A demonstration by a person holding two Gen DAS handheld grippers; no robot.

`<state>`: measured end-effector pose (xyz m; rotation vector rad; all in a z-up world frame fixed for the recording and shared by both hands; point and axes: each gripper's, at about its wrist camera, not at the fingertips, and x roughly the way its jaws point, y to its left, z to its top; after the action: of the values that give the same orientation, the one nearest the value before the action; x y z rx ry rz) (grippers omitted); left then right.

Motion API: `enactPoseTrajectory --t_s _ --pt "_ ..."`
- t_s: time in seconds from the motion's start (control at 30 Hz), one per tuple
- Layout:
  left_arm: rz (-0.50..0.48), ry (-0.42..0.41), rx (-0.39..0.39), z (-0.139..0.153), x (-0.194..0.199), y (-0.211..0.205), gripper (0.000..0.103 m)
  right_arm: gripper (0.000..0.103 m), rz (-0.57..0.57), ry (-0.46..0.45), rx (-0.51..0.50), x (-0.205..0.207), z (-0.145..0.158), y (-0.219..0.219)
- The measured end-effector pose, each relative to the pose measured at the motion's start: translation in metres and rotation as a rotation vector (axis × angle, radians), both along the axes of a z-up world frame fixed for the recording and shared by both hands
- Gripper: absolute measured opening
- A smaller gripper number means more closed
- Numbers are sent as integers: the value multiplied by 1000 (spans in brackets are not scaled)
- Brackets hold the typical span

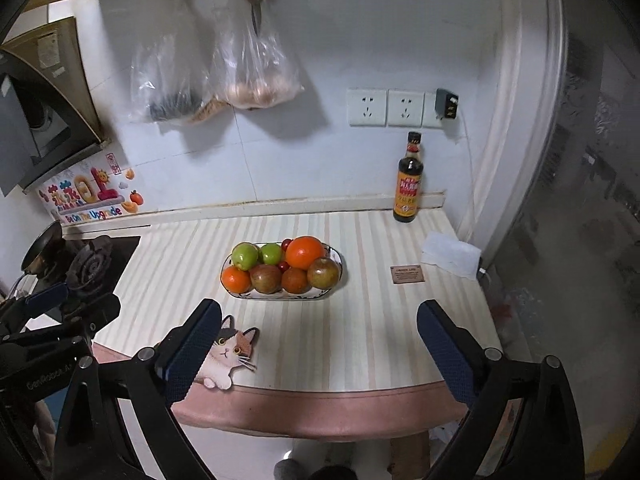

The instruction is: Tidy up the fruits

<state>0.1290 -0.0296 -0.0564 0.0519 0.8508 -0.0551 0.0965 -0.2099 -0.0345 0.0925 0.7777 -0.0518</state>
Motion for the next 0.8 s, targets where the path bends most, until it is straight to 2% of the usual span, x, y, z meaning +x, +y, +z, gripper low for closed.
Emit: enactPoseTrajectory --t_s 0.13,0.37,0.5,0.53,0.57,0.8 --pt "15 -19 -6 8 -15 -2 87 100 15 -16 6 -20 9 -2" --pt "45 -29 -19 12 -26 -9 87 101 55 -16 26 -31 14 -10" --pt "52 -29 -20 12 -20 -13 87 101 64 -13 28 -23 11 -18" --pt "51 -24 -19 11 -17 -13 90 101 64 -12 23 -20 11 -20" --pt "53 -20 -17 10 -13 -14 103 101 64 -8 20 -17 9 -22" --pt "84 -5 9 -1 19 -15 103 101 71 26 20 24 -8 -27"
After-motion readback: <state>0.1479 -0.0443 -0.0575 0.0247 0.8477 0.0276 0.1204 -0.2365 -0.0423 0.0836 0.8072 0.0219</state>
